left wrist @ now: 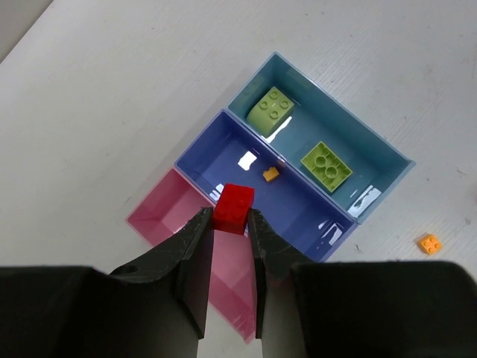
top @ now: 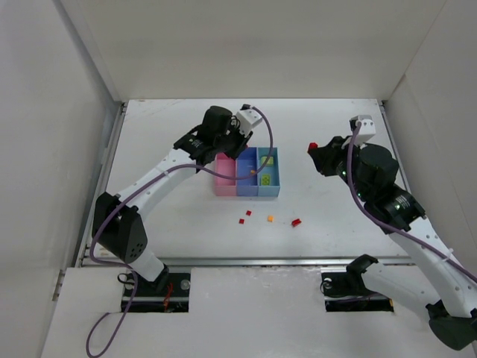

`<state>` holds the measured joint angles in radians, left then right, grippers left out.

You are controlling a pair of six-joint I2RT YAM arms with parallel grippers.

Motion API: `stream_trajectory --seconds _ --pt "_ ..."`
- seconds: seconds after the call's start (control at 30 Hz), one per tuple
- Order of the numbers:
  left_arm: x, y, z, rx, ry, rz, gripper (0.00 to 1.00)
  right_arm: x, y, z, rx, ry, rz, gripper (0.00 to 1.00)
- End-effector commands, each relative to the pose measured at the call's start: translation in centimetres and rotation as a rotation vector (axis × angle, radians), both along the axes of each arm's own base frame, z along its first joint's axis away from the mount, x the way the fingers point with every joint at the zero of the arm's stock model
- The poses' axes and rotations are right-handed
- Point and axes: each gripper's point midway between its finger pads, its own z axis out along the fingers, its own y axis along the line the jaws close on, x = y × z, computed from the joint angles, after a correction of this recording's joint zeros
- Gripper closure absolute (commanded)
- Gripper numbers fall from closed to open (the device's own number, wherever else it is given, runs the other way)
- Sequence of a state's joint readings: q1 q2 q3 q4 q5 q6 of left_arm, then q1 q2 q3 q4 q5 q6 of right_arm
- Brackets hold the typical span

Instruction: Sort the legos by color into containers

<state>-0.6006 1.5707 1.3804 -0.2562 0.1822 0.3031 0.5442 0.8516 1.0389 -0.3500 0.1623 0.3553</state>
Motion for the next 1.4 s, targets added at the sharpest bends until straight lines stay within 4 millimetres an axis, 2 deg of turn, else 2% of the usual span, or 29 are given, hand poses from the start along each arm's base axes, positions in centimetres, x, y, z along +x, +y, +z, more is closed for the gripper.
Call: stream_trajectory --seconds 0.0,0.13,0.2,0.27,0.3,0.37,0.53,0.57,0.6,0.67,0.73,1.1,1.17,1.23,1.27,1.37 --pt "-0.2 0.3 0.2 0.009 -0.009 0.002 1.0 -0.1 0.0 1.6 0.038 -0.051 0.004 1.0" --pt "0.8 1.7 0.2 0.059 -0.044 0.079 1.0 -0.1 0.0 1.6 0.038 -0.051 0.004 1.0" --pt "1.7 4.0 0.5 0.067 -0.064 0.146 1.0 -0.3 -0.1 1.9 0.043 -0.059 0.004 1.0" --pt "2.3 5.4 1.3 0.044 -0.087 0.194 1.0 -0.3 -0.1 1.9 0.043 -0.059 0.004 1.0" --pt "2.7 6.7 2.3 0.032 -0.105 0.226 1.0 -0.3 -0.1 1.9 0.043 -0.059 0.004 1.0" --pt "2.8 8.3 2.2 0.032 -0.101 0.267 1.0 -0.4 -0.2 1.6 0.038 -0.051 0.004 1.0" --pt "3.2 12.8 3.4 0.016 -0.126 0.377 1.0 -0.6 -0.3 1.9 0.043 -0.059 0.004 1.0" --pt "3.4 14.0 2.8 0.024 -0.114 0.404 1.0 -0.6 -0.3 1.9 0.043 -0.059 0.004 1.0" --pt "3.3 14.5 3.4 0.009 -0.122 0.422 1.0 -0.6 -0.3 1.9 0.043 -0.059 0.004 1.0" --pt "3.0 15.0 2.7 0.01 -0.106 0.438 1.0 -0.6 -0.1 2.1 0.049 -0.067 0.013 1.0" --pt "2.9 15.1 3.2 0.005 -0.116 0.438 1.0 -0.7 0.0 2.1 0.05 -0.066 0.022 1.0" --pt "2.5 14.5 2.3 -0.009 -0.087 0.409 1.0 -0.9 -0.1 2.1 0.049 -0.065 0.022 1.0" --pt "2.1 13.8 1.8 -0.009 -0.076 0.358 1.0 -1.1 -0.2 2.4 0.053 -0.073 0.022 1.0" --pt "1.7 13.0 -0.2 0.038 -0.027 0.283 1.0 -1.1 -0.2 1.9 0.048 -0.063 0.022 1.0" --pt "1.0 11.7 -0.6 0.059 -0.01 0.239 1.0 -1.1 -0.2 1.9 0.048 -0.063 0.022 1.0" --pt "0.9 10.3 -2.1 0.091 0.022 0.195 1.0 -1.1 -0.2 1.9 0.048 -0.063 0.022 1.0"
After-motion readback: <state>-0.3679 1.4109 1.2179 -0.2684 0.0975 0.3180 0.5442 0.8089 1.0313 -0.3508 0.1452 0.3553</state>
